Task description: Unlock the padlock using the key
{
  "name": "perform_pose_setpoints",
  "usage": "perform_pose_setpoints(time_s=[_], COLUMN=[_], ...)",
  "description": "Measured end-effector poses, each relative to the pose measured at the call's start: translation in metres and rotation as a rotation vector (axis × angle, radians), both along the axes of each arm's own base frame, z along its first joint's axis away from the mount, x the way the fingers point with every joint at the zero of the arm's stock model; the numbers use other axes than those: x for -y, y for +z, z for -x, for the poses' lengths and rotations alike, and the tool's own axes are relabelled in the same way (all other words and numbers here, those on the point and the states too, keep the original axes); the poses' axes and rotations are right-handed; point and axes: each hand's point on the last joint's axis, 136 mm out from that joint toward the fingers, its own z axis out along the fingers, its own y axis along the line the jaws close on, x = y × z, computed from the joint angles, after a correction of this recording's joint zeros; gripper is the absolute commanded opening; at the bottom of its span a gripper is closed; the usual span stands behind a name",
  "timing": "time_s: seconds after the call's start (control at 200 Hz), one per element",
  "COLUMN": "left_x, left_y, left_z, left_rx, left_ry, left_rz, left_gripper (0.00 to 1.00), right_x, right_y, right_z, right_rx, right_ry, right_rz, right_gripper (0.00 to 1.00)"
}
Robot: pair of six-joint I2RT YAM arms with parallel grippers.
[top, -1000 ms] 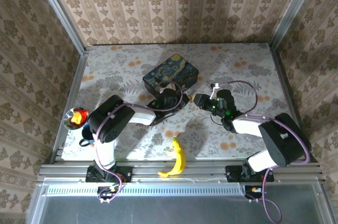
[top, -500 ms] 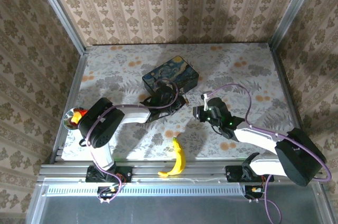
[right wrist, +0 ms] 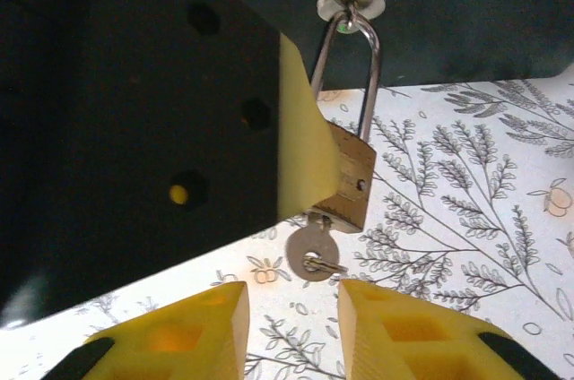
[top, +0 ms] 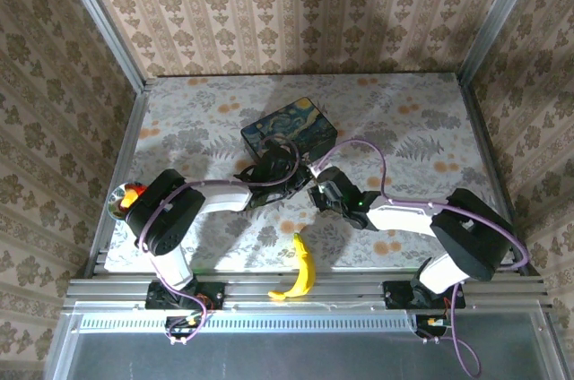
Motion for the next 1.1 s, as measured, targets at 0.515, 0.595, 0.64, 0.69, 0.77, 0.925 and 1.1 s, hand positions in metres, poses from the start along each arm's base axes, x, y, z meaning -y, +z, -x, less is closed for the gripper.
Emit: perform_pose_setpoints(time_s=[0.515,0.595,0.64,0.69,0.77,0.925,1.1], left_x=[-0.006,-0.006,-0.007,-0.007,-0.008,-0.009,-0.014], left_y=[-0.003,-0.003,-0.003,-0.003,-0.003,-0.003,-0.004], left_z=[0.000,0.000,0.000,0.000,0.000,0.000,-0.005], left_rx=[-0.014,-0.013,-0.013,-0.013,-0.013,-0.012,-0.010], left_ry=[0.005,0.005,0.006,0.007,0.010,0.012,0.030], left_rz=[0.002,0.003,0.003,0.003,0.003,0.001,-0.003], left_gripper=[0.00,0.00,0.00,0.00,0.00,0.00,0.00], right_x=[0.002,0.002,0.002,0.002,0.002,0.001,-0.002], right_y=[-0.023,-0.025,-0.025,-0.024,-0.024,-0.022,-0.023], right_z=[-0.011,-0.011,-0.012,-0.012,-0.014,-0.020,-0.027], right_rx=[0.030,0.029,0.030,0.032,0.039,0.053,0.060], right_ry=[0.028,0.030,0.032,0.034,0.038,0.027,0.025], right_rz=[0.192,0.202,0.204,0.207,0.220,0.232,0.242], right_gripper=[0.44,0.44,0.44,0.44,0.45,0.45,0.45])
